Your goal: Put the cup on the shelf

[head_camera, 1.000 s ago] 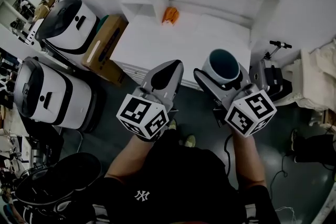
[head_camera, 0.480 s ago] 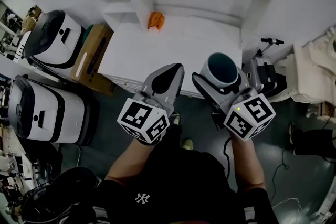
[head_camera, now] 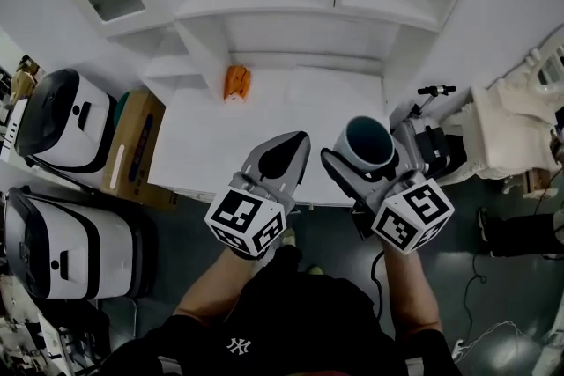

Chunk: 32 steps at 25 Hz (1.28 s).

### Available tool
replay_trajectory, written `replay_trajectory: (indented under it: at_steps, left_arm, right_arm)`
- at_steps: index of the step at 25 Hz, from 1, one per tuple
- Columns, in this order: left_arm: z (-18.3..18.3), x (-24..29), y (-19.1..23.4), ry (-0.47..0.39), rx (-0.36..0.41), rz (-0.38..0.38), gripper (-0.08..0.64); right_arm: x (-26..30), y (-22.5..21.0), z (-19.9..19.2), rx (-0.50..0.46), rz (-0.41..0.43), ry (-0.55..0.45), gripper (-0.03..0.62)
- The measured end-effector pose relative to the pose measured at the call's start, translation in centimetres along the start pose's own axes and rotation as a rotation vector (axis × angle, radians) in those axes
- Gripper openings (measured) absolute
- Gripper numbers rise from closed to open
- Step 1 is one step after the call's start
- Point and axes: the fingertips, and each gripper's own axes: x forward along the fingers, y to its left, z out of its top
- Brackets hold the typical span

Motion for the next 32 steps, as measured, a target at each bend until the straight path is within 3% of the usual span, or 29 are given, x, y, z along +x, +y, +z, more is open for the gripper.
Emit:
replay_trajectory:
  at_steps: [10,18,32]
  left_arm:
    - [2.4,5.2,4.6,-0.008,0.028,-0.145,0.000]
    - [2.8,9.4,4.6,-0.011,-0.004,-0.210,0.000]
    - [6.7,18.0,5.5,-0.049,0.045,-0.176,0.000]
  right_arm:
    - [4.4,-3.8,2.2,-0.032,-0.154,-0.015,0.408]
    - [4.3,-7.0,4.0,-0.038,-0.226,-0.032,0.408]
    - [7.4,-14.4,10.6,-0.109,-0.179,-0.028,0.408]
